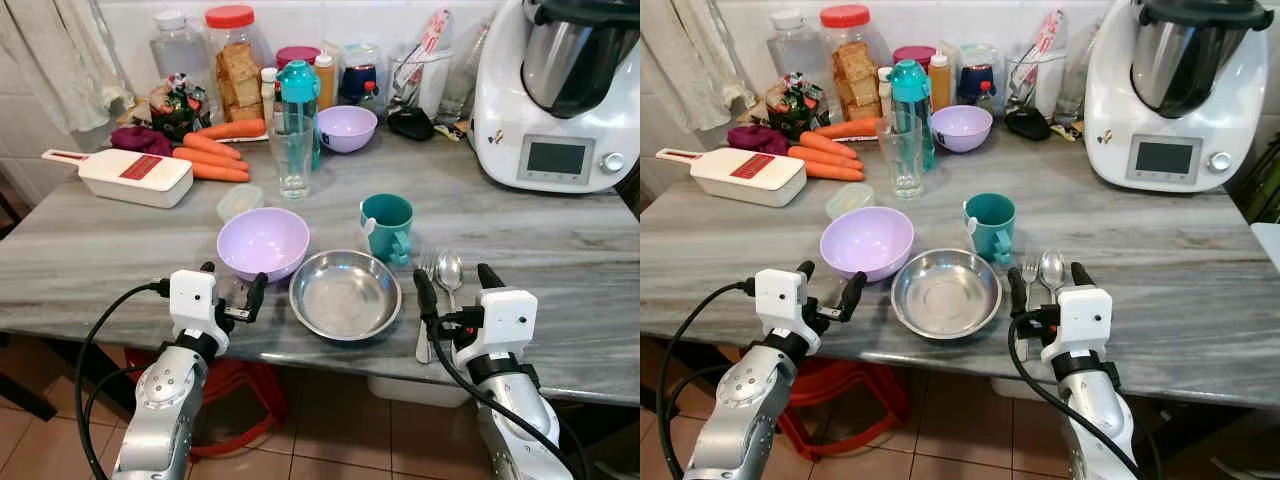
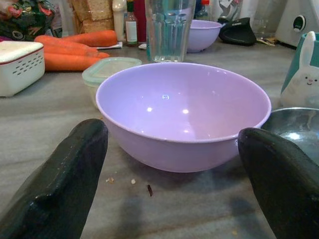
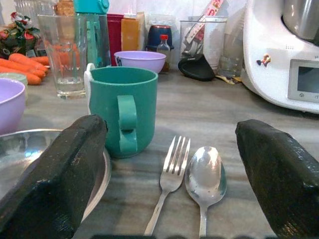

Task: Setting the table

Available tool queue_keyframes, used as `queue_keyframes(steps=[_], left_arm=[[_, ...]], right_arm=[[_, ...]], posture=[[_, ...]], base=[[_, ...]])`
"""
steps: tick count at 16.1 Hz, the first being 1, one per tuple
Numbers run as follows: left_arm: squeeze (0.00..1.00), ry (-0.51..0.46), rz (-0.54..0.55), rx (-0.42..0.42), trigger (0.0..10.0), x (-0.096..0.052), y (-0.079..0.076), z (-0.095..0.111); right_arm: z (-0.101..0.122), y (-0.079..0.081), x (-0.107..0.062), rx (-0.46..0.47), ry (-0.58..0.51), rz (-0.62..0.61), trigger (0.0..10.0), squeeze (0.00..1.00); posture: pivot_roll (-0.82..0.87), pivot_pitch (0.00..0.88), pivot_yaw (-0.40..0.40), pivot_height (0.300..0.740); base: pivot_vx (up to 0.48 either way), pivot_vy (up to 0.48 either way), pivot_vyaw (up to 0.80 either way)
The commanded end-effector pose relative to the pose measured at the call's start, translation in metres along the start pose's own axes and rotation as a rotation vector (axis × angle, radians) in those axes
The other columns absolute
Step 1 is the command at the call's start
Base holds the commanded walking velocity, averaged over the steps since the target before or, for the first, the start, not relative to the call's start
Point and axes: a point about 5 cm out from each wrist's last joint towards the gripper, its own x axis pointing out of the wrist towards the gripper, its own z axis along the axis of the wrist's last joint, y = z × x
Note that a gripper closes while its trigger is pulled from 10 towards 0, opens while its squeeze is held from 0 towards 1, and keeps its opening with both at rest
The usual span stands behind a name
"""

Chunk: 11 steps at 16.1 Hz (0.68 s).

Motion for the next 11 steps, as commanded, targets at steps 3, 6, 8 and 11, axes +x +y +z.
queue_keyframes(steps=[3,6,8,11], left_arm=[[0.0,0.018,0.017,0.019,10.0,0.0013,0.0044,-0.0009],[0.0,0.018,0.022,0.021,10.0,0.0018,0.0045,-0.0009],[0.0,0.019,0.023,0.023,10.0,0.0023,0.0041,-0.001],[0.0,0.019,0.037,0.02,10.0,0.0024,0.0056,-0.0013]], right_arm=[[0.0028,0.002,0.0023,0.005,-0.006,0.003,10.0,0.0],[0.0024,0.0014,0.0033,0.007,-0.003,0.0,10.0,0.0],[0.0022,0.0011,0.0039,0.007,-0.001,0.001,10.0,0.0],[0.0019,0.0017,0.0045,0.009,-0.002,0.005,10.0,0.0]], posture=[[-0.02,0.0,0.041,0.74],[-0.02,0.0,0.04,0.74],[-0.02,0.0,0.04,0.74],[-0.02,0.0,0.039,0.74]], base=[[0.0,0.0,0.0],[0.0,0.0,0.0],[-0.246,0.0,0.0],[-0.256,0.0,0.0]])
